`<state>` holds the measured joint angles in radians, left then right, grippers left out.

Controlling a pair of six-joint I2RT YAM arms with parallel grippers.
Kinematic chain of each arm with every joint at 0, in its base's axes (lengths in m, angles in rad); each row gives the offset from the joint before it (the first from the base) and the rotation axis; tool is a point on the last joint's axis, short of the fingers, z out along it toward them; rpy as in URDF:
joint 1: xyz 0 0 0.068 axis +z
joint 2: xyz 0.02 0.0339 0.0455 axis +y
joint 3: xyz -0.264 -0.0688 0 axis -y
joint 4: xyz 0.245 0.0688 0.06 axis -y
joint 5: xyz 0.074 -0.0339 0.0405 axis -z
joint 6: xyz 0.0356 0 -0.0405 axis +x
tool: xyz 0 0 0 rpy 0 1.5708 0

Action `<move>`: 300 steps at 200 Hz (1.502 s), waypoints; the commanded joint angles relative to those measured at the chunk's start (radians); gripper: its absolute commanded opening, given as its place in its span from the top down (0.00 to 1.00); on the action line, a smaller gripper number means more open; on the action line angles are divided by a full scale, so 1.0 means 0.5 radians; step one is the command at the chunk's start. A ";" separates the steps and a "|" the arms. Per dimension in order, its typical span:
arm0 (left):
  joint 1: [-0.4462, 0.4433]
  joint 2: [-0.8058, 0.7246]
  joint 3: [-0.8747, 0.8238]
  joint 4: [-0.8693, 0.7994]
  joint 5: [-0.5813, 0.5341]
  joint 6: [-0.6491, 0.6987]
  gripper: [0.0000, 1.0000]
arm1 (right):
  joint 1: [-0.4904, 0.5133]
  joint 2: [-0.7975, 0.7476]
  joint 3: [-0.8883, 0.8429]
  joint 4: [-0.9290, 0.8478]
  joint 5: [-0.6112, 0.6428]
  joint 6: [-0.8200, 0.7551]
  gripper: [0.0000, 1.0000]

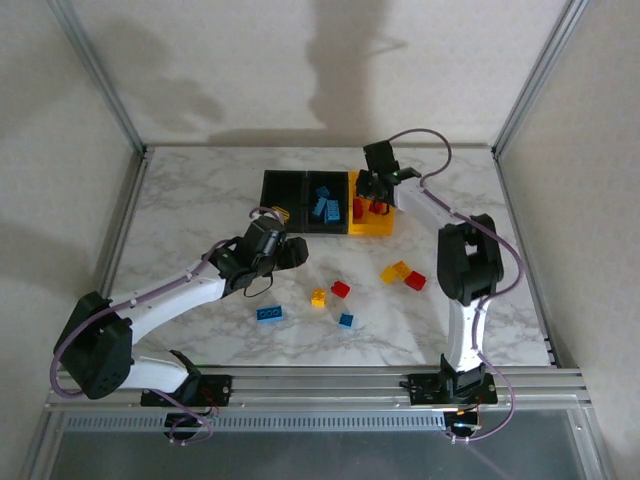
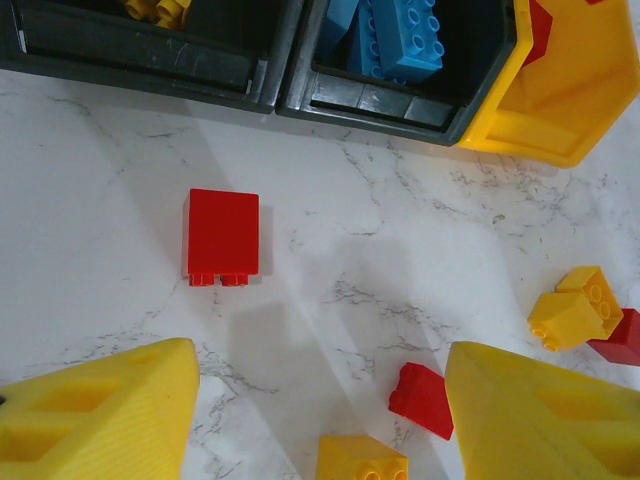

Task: Sort the legos into containers by color
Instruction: Place the lego in the container, then pick up the lego from the middle-left of the table.

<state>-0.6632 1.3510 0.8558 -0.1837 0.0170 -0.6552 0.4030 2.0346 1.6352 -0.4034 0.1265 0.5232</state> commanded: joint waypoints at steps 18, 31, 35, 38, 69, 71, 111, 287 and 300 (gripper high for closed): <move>0.004 -0.030 0.016 0.002 0.008 -0.024 0.34 | -0.044 0.204 0.238 -0.120 -0.063 -0.062 0.78; 0.004 -0.019 0.016 0.001 0.008 -0.024 0.34 | -0.050 0.239 0.268 -0.128 -0.066 -0.057 0.77; 0.004 -0.015 0.016 0.001 0.009 -0.024 0.34 | -0.051 0.248 0.274 -0.126 -0.061 -0.058 0.77; 0.004 -0.015 0.016 0.000 0.009 -0.024 0.34 | -0.051 0.254 0.277 -0.127 -0.058 -0.058 0.77; 0.004 -0.009 0.016 -0.001 0.012 -0.024 0.34 | -0.053 0.291 0.317 -0.158 -0.032 -0.065 0.66; 0.004 -0.011 0.016 -0.002 0.012 -0.024 0.34 | -0.053 0.289 0.316 -0.158 -0.032 -0.067 0.65; 0.004 -0.014 0.009 -0.004 0.006 -0.036 0.33 | -0.054 0.164 0.279 -0.130 -0.035 -0.097 0.59; 0.368 -0.096 -0.160 -0.530 -0.332 -0.268 0.27 | 0.361 -1.186 -1.203 0.606 -0.758 -0.382 0.47; 0.372 -0.046 -0.162 -0.558 -0.389 -0.292 0.26 | 0.406 -1.212 -1.262 0.618 -0.769 -0.378 0.47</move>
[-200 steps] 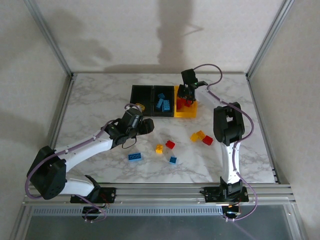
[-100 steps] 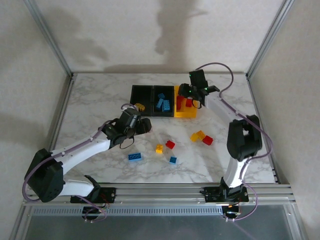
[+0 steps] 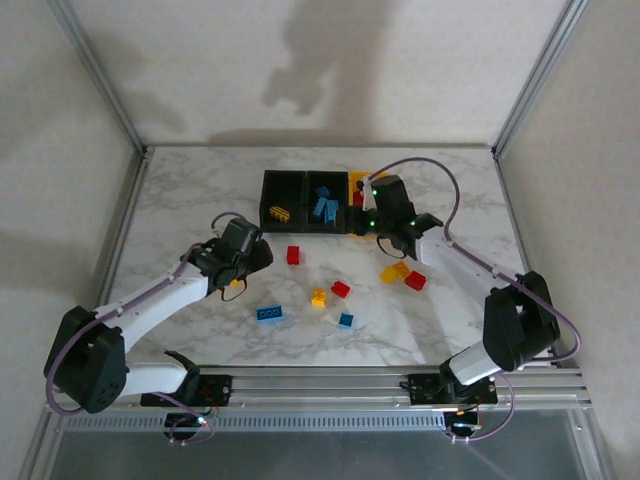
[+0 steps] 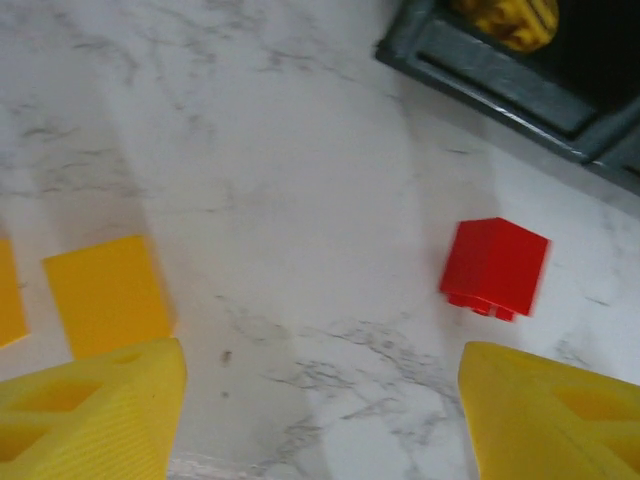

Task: Sort the legos into containers by color
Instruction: Pick up the lego from the middle-left of the table.

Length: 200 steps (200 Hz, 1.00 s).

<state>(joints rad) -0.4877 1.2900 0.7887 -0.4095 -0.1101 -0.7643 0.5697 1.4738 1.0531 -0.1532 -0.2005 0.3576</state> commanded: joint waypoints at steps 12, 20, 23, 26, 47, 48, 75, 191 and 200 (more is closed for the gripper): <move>0.021 0.112 -0.033 -0.117 -0.182 -0.103 0.25 | 0.096 -0.108 -0.148 0.131 -0.119 -0.031 0.47; 0.021 0.125 -0.045 -0.122 -0.213 -0.137 0.24 | 0.106 -0.120 -0.173 0.137 -0.119 -0.017 0.47; 0.021 0.130 -0.053 -0.123 -0.227 -0.149 0.24 | 0.106 -0.122 -0.183 0.142 -0.121 -0.012 0.47; 0.021 0.133 -0.060 -0.121 -0.235 -0.159 0.24 | 0.111 -0.127 -0.192 0.146 -0.123 -0.008 0.47; 0.021 0.159 -0.104 -0.114 -0.293 -0.213 0.22 | 0.121 -0.150 -0.228 0.171 -0.118 0.012 0.47; 0.021 0.159 -0.106 -0.112 -0.296 -0.214 0.22 | 0.121 -0.150 -0.228 0.171 -0.116 0.012 0.47; 0.028 0.223 -0.138 -0.043 -0.322 -0.227 0.21 | 0.127 -0.156 -0.219 0.166 -0.100 0.018 0.47; 0.077 0.529 -0.037 0.115 -0.310 -0.118 0.59 | 0.155 -0.272 -0.290 0.141 -0.029 0.092 0.48; 0.077 0.516 -0.036 0.136 -0.286 -0.100 0.61 | 0.158 -0.278 -0.292 0.138 -0.014 0.094 0.48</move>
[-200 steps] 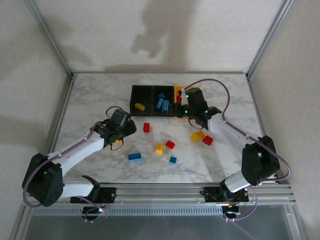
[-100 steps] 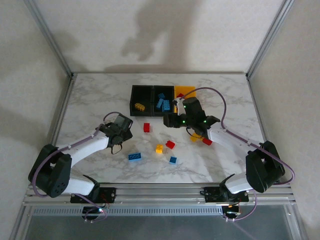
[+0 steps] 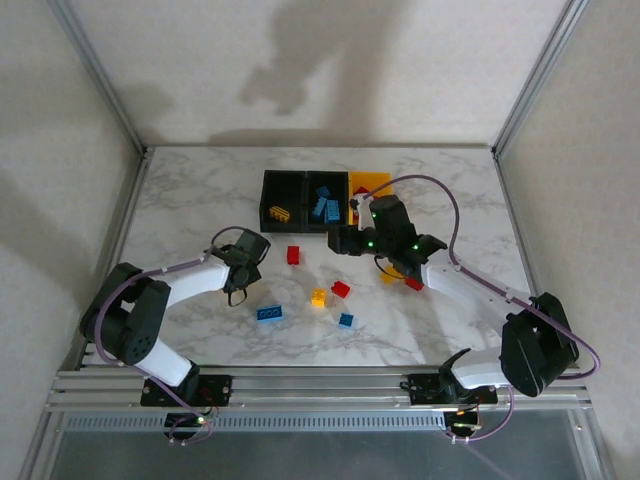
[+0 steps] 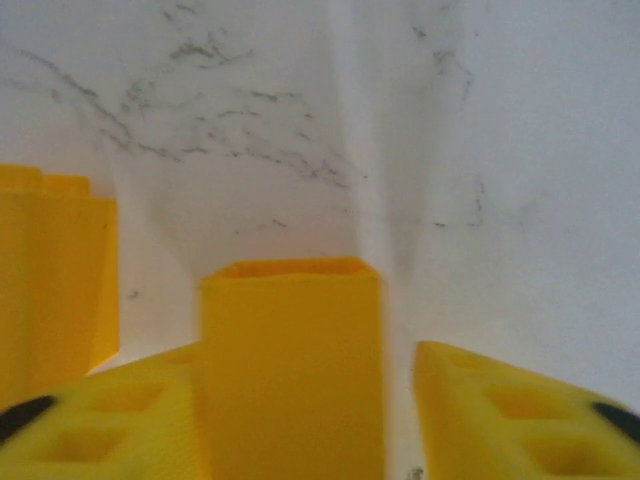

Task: Sort the legos into containers by color
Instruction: Pick up the lego from the middle-left of the table, then place the lego in the container.

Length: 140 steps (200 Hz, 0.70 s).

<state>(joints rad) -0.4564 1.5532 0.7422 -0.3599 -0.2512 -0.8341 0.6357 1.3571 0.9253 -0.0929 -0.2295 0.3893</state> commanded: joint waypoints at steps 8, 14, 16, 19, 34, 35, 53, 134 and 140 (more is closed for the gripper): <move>0.014 -0.025 0.057 0.057 0.014 0.054 0.62 | 0.027 -0.052 -0.037 0.017 0.054 0.036 0.48; 0.014 -0.034 0.060 0.060 0.023 0.062 0.62 | 0.028 -0.056 -0.037 0.013 0.045 0.040 0.48; 0.014 -0.037 0.065 0.058 0.025 0.063 0.62 | 0.029 -0.055 -0.037 0.011 0.041 0.042 0.48; 0.014 -0.043 0.070 0.057 0.028 0.069 0.63 | 0.029 -0.057 -0.037 0.011 0.031 0.043 0.48; 0.006 -0.066 0.108 0.034 0.028 0.097 0.64 | 0.035 -0.068 -0.049 0.014 -0.024 0.045 0.48; 0.006 -0.068 0.111 0.032 0.027 0.099 0.64 | 0.035 -0.070 -0.049 0.014 -0.028 0.047 0.48; -0.004 -0.092 0.181 -0.008 0.024 0.133 0.64 | 0.047 -0.084 -0.070 0.012 -0.074 0.041 0.48; -0.008 0.090 0.813 -0.141 0.042 0.333 0.64 | 0.063 -0.174 -0.166 0.089 -0.178 0.070 0.48; -0.007 0.141 0.884 -0.153 0.039 0.357 0.63 | 0.063 -0.175 -0.169 0.091 -0.173 0.075 0.48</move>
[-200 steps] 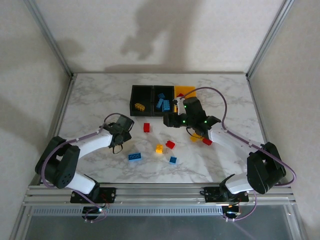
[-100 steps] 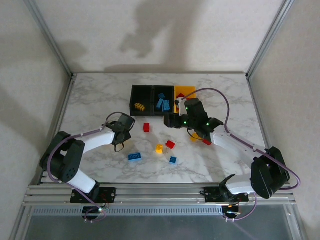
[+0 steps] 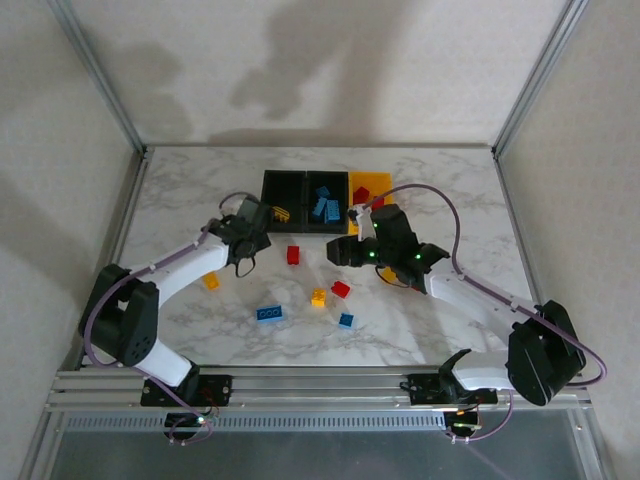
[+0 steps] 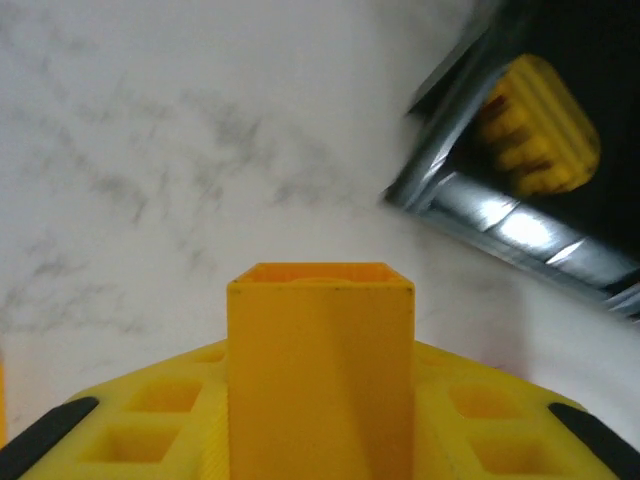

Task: Sort the legos into containers by color
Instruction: Place the lego in the container.

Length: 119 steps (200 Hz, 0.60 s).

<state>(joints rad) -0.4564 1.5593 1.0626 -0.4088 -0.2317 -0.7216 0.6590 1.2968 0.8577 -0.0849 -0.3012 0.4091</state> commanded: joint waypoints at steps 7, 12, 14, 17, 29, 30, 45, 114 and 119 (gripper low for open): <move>-0.004 0.196 0.326 -0.070 -0.004 0.160 0.63 | 0.017 -0.057 -0.037 0.078 -0.028 0.047 0.48; -0.002 0.245 0.383 -0.083 -0.006 0.173 0.63 | 0.017 -0.057 -0.039 0.078 -0.024 0.059 0.48; 0.000 0.262 0.406 -0.086 -0.004 0.175 0.63 | 0.017 -0.057 -0.040 0.078 -0.022 0.061 0.48; 0.001 0.293 0.440 -0.089 0.003 0.187 0.63 | 0.017 -0.061 -0.043 0.078 -0.021 0.068 0.48; 0.008 0.415 0.573 -0.102 0.026 0.221 0.63 | 0.020 -0.078 -0.065 0.084 -0.004 0.091 0.48; 0.008 0.420 0.585 -0.103 0.027 0.223 0.63 | 0.020 -0.080 -0.067 0.084 -0.003 0.092 0.48; 0.014 0.568 0.746 -0.128 0.038 0.253 0.63 | 0.020 -0.120 -0.102 0.087 0.023 0.117 0.48; 0.066 1.072 1.242 -0.176 0.145 0.300 0.62 | 0.020 -0.155 -0.120 0.055 0.100 0.167 0.48; 0.066 1.088 1.253 -0.171 0.144 0.302 0.62 | 0.020 -0.159 -0.117 0.051 0.104 0.167 0.48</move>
<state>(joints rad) -0.4358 2.0571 1.6287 -0.4541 -0.1825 -0.6003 0.6598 1.2377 0.7990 -0.0563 -0.2749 0.4770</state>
